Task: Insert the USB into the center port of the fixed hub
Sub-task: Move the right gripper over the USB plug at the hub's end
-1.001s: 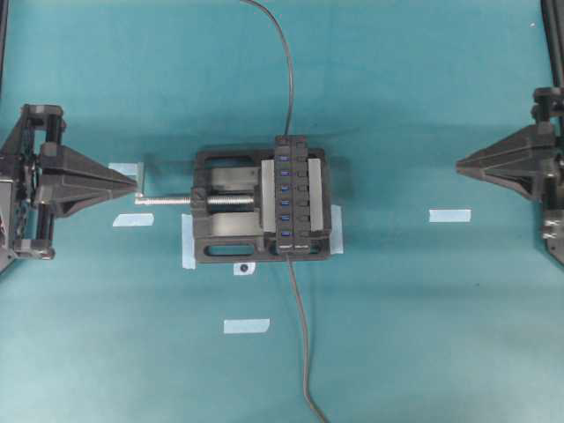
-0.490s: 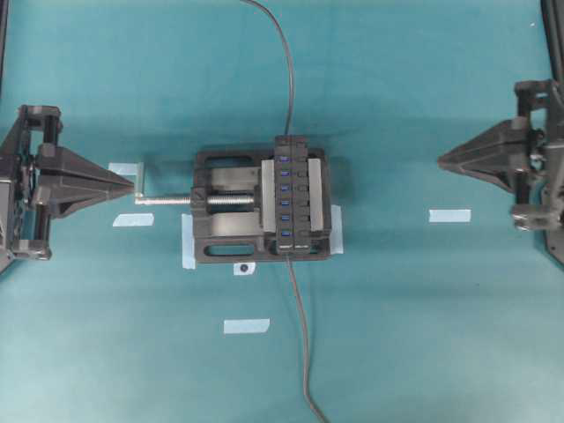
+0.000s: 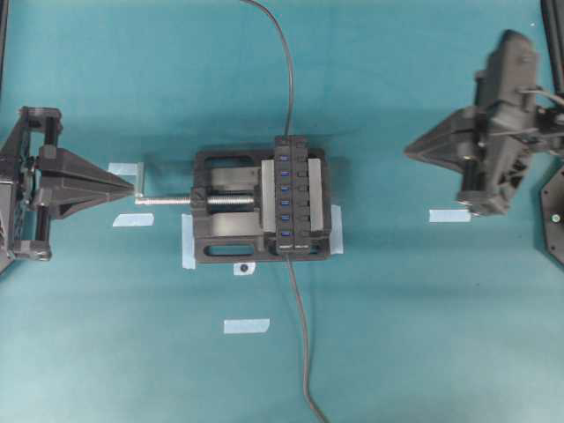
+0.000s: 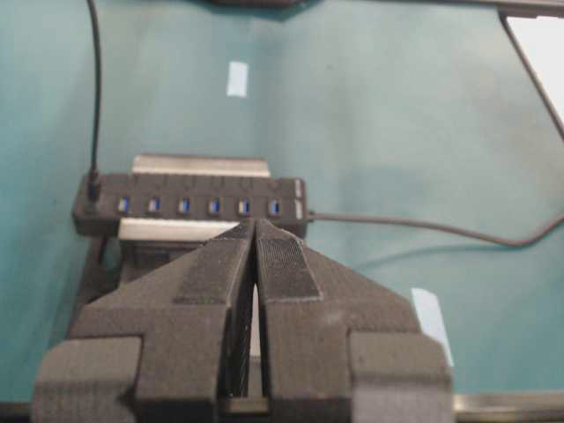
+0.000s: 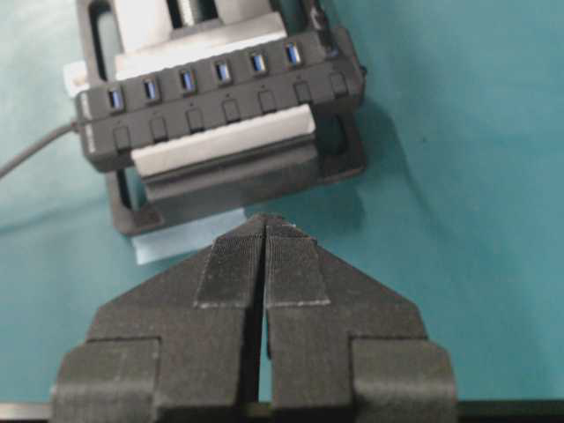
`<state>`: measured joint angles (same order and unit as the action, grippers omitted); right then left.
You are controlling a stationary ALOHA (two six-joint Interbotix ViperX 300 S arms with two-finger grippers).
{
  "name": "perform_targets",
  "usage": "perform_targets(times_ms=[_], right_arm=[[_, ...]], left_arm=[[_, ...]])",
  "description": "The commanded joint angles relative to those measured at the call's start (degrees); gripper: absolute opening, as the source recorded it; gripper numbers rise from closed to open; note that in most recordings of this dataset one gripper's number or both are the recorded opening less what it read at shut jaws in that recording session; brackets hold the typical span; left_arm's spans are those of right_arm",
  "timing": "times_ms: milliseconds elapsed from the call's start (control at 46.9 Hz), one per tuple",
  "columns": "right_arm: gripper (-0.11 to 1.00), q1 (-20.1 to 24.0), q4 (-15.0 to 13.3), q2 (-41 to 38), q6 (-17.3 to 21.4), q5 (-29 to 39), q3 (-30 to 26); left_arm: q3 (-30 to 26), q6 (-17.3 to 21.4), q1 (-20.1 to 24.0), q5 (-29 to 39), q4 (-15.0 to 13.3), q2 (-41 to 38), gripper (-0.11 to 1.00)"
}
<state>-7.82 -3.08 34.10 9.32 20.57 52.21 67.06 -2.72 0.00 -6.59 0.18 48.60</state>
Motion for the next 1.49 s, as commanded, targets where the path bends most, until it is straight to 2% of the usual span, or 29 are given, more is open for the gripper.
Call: perform_targets(times_ms=[0,618,980,1257,1470], right_arm=[[0.00,-0.3,-0.1,-2.1,-2.1,-0.3,-2.8],[0.00,-2.3,-0.1,-18.9,-11.2,-0.5,-12.4],[0.00,-4.2,-0.1,-24.1,-13.1,-5.1,-15.0],[0.00,-4.1,-0.1,-28.2,-13.8,-4.8,-18.4],[0.00,-4.2,-0.1,-30.1,-14.8,-5.4,-18.7]], left_arm=[[-1.2,-0.1,-0.1,-0.3,0.1,-0.4,0.02],[-0.9,-1.0,-0.3,-0.3,0.1,-0.5,0.02],[-1.1,-1.8,-0.3,-0.3,0.1,-0.5,0.02],[-0.9,-1.8,-0.3,-0.3,0.1,-0.5,0.02],[-1.0,-1.8,-0.3,-0.4,0.1,-0.5,0.02]])
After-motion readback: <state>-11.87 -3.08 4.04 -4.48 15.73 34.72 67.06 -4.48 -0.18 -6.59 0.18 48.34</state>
